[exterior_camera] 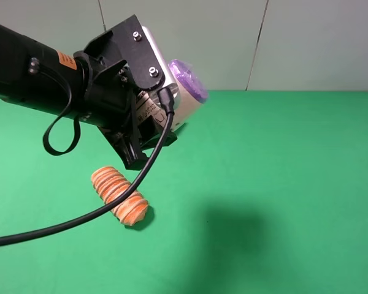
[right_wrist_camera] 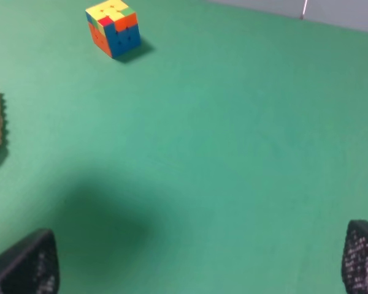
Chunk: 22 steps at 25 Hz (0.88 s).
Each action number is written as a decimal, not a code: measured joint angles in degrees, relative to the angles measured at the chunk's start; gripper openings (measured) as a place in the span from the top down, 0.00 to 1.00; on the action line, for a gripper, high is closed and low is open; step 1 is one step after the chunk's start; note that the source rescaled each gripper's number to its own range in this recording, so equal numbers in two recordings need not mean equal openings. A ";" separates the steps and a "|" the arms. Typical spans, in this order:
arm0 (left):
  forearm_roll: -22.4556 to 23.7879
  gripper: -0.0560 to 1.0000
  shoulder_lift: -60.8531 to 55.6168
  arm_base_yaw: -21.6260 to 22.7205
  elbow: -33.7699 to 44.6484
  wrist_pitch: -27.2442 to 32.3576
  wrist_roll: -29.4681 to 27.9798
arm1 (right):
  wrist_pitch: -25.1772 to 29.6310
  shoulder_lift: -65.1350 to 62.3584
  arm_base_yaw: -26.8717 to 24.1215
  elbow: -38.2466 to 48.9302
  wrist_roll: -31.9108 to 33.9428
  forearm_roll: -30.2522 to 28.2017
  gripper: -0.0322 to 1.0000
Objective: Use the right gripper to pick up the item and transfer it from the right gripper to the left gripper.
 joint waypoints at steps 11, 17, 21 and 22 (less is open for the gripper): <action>0.00 0.94 0.00 0.00 0.25 2.59 -0.01 | -0.07 0.00 -4.36 0.00 0.00 0.18 0.00; 0.00 0.94 0.00 0.00 0.25 2.59 -0.01 | -0.08 -0.90 -18.28 0.00 0.00 0.25 0.00; 0.00 0.94 0.00 0.00 0.25 2.54 -0.01 | -0.08 -0.96 -24.25 0.00 0.00 0.25 0.00; 0.00 0.94 0.00 0.00 0.25 2.32 -0.01 | -0.08 -0.96 -24.87 0.00 0.00 0.30 0.00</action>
